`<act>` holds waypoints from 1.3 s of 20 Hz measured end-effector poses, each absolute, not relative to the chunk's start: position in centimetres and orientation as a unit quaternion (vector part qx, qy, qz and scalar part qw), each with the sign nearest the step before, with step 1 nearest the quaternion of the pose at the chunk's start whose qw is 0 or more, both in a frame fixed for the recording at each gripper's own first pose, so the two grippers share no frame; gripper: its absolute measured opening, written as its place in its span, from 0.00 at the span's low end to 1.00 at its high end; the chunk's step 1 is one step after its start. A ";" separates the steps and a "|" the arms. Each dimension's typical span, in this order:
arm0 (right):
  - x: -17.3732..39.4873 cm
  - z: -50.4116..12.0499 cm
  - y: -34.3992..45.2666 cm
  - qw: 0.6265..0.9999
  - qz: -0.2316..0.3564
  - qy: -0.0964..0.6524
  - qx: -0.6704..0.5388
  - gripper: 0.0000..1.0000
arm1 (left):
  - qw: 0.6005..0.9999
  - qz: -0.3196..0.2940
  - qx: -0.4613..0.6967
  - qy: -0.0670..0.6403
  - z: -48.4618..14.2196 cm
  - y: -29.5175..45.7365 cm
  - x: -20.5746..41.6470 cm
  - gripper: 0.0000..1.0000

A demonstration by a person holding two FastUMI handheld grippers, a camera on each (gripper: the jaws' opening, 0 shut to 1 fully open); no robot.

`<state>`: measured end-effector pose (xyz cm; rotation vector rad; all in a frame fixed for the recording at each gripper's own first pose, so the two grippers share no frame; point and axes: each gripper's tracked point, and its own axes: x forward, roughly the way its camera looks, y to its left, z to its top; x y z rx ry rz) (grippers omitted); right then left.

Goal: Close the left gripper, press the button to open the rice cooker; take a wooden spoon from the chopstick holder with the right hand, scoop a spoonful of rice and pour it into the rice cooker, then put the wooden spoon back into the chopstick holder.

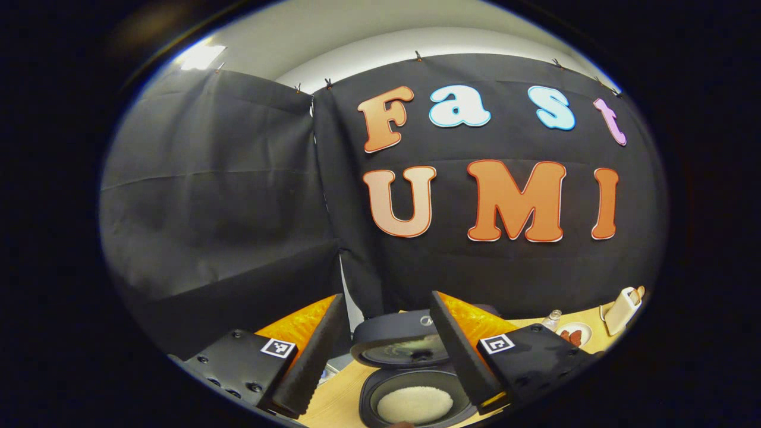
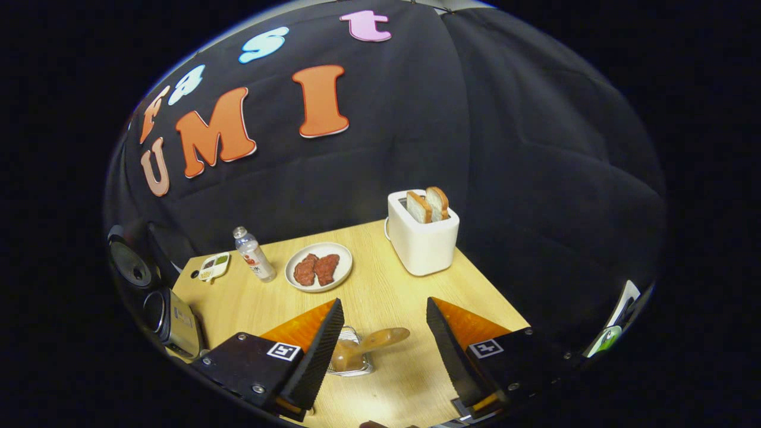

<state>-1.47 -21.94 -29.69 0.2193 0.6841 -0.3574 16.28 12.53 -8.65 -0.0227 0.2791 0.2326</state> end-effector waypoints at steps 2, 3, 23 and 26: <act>-1.1 -27.4 -21.4 0.930 -0.168 0.313 0.098 0.88 | 0.981 0.093 -0.032 0.165 -9.8 10.8 19.0 0.91; -1.0 -26.4 -20.9 0.933 -0.163 0.307 0.095 0.88 | 0.978 0.093 -0.040 0.181 -10.7 10.4 20.0 0.93; 3.1 -24.2 -9.7 0.946 -0.013 0.322 0.036 0.88 | 0.855 0.125 -0.059 0.500 -26.4 5.5 10.3 0.94; 3.3 -24.2 -8.1 0.946 0.006 0.323 0.032 0.88 | 0.818 0.118 -0.083 0.557 -29.3 4.3 8.6 0.95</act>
